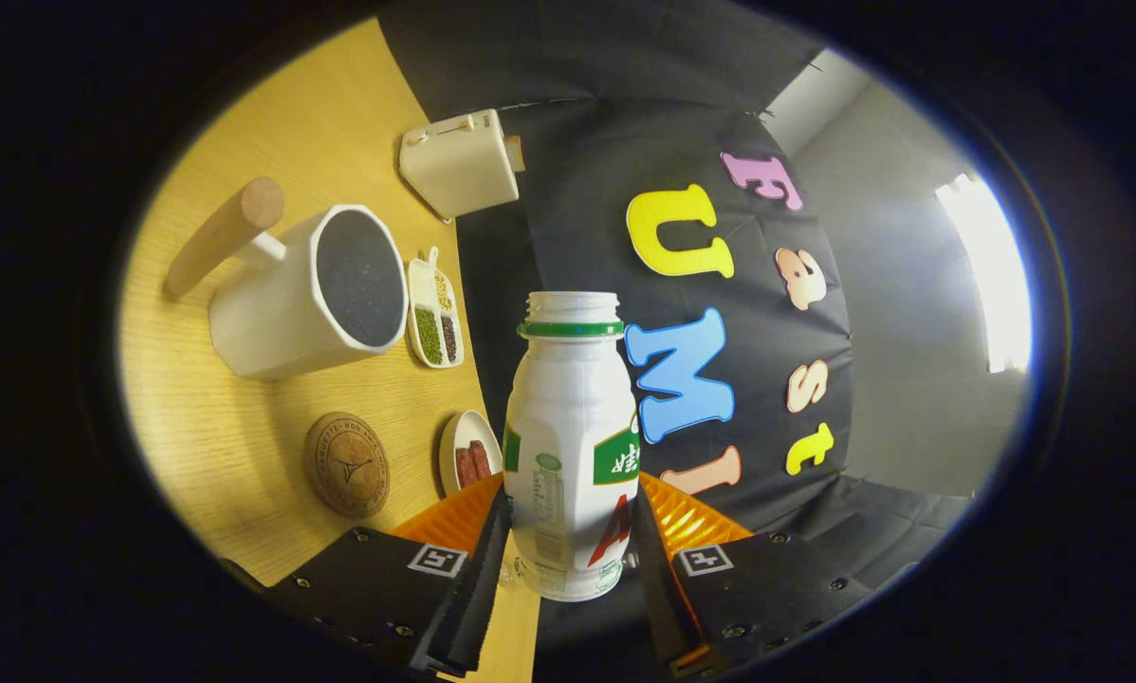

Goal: Take the bottle from table, then pour the juice into the cup, finally place the bottle on the coaster

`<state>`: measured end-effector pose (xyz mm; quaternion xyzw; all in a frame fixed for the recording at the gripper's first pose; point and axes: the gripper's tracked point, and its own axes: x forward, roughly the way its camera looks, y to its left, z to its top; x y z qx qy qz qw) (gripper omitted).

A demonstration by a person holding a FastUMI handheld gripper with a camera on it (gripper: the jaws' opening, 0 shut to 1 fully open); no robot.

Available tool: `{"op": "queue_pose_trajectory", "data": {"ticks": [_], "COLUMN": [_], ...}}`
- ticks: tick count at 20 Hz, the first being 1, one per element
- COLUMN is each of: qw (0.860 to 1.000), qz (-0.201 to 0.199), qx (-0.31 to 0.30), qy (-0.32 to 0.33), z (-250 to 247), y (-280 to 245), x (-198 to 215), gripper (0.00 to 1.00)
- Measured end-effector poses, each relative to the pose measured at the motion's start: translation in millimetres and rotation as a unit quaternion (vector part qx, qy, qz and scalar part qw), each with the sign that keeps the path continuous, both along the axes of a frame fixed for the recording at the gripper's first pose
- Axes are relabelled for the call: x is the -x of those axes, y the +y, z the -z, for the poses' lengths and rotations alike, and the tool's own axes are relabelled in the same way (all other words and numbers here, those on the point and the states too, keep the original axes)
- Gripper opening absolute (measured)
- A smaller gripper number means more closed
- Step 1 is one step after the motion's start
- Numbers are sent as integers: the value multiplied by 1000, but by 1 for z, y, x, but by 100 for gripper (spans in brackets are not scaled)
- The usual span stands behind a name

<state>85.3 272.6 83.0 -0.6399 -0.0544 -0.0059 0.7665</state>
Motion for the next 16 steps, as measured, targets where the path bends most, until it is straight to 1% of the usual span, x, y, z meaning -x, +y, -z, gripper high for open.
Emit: {"op": "queue_pose_trajectory", "data": {"ticks": [9,16], "qw": [997,993], "qz": [9,4], "qx": [80,110], "qy": [-19,-30], "z": [-8,-16], "y": [3,15], "x": [2,2], "gripper": [66,66]}}
